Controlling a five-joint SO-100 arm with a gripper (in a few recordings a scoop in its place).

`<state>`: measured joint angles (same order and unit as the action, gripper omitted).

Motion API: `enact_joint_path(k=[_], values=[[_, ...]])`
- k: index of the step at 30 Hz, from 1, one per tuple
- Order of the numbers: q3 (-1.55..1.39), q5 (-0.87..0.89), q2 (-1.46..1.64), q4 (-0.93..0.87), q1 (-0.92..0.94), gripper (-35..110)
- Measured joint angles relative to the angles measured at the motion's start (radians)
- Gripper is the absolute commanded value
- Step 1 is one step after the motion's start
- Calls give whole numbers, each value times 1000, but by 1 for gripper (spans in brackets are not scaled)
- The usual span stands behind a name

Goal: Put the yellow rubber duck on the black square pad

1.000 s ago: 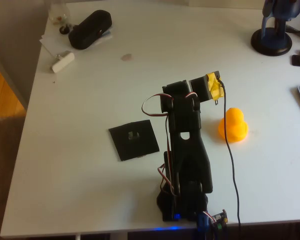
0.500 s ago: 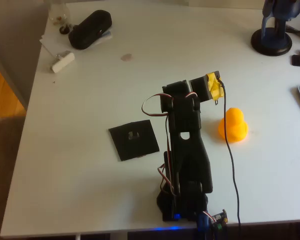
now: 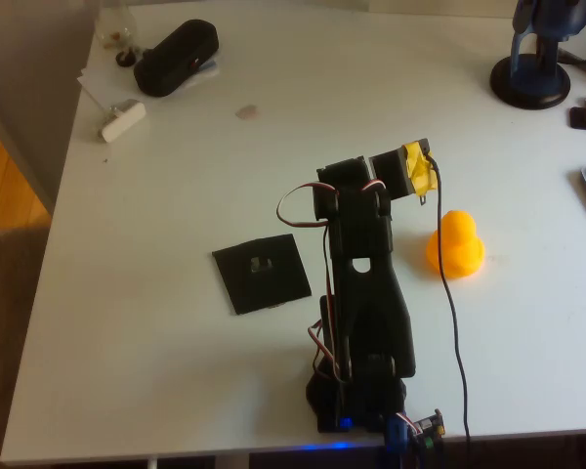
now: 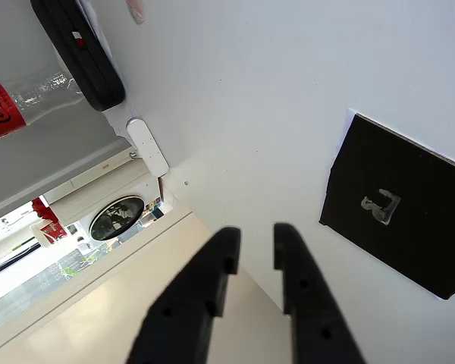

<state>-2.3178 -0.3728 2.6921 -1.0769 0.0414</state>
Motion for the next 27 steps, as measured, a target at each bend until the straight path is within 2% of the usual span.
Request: enact_joint_path(k=[19,27], values=[[32,0,3,0,0,5],[295,-3,-29,0,23,5]])
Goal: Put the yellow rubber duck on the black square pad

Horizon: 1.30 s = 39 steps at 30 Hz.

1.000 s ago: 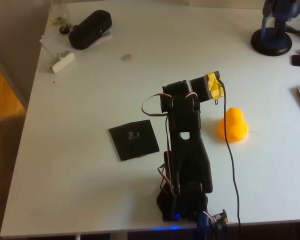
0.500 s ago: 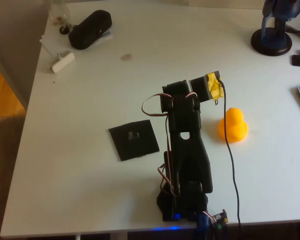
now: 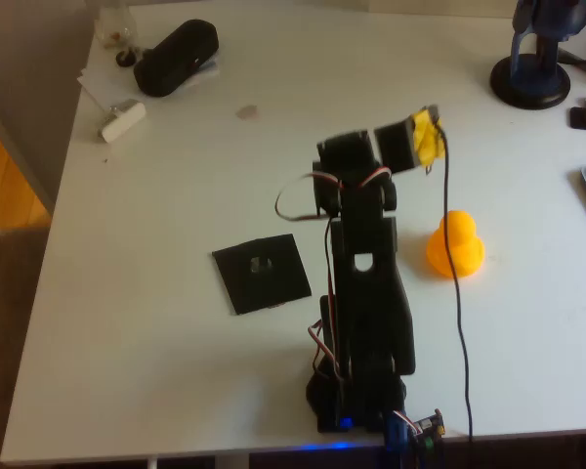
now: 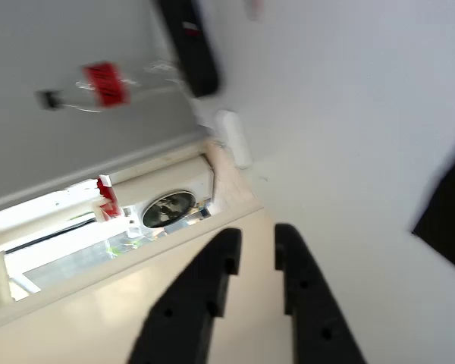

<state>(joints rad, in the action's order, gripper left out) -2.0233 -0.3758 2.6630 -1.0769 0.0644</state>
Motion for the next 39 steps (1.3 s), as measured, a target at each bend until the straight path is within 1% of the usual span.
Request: enact_joint_path(k=[4,10,14,17,22,28,32,36,39], values=[[121,0,-100,0,121,5],[267,0,-367,0,394,5],[324,-17,-506,-3,543,5],[325,-129,-558,-3,600,5],[325,-426,-568,-3,652,5],[325,-729,-569,-3,765,4],[229,-907,-569,-3,827,5],[77,-1034,-571,-5,845,5],[25,-1063,-569,-3,847,7]])
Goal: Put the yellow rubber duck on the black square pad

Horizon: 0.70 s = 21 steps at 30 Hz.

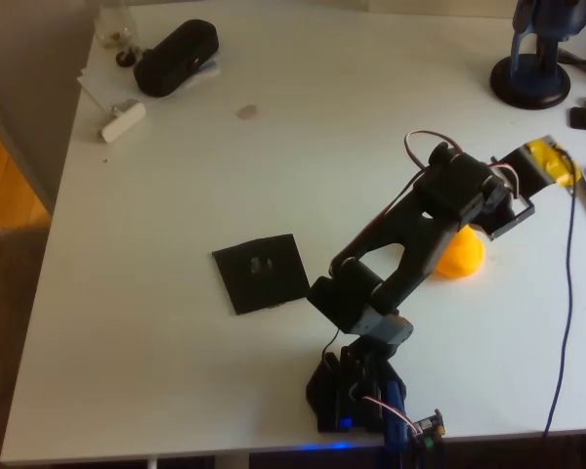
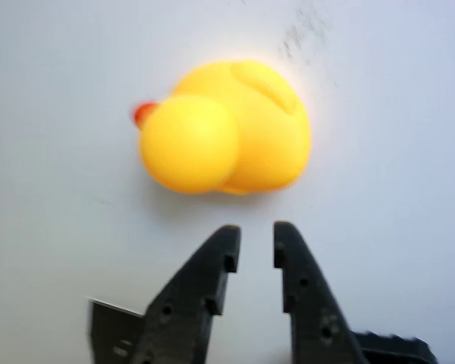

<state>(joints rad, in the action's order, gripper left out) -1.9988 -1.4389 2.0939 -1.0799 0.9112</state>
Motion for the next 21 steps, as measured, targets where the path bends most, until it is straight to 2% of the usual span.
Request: enact_joint_path(k=[9,21], values=[[-8,-18,0,0,0,39],[-28,-18,-83,2,0,35]])
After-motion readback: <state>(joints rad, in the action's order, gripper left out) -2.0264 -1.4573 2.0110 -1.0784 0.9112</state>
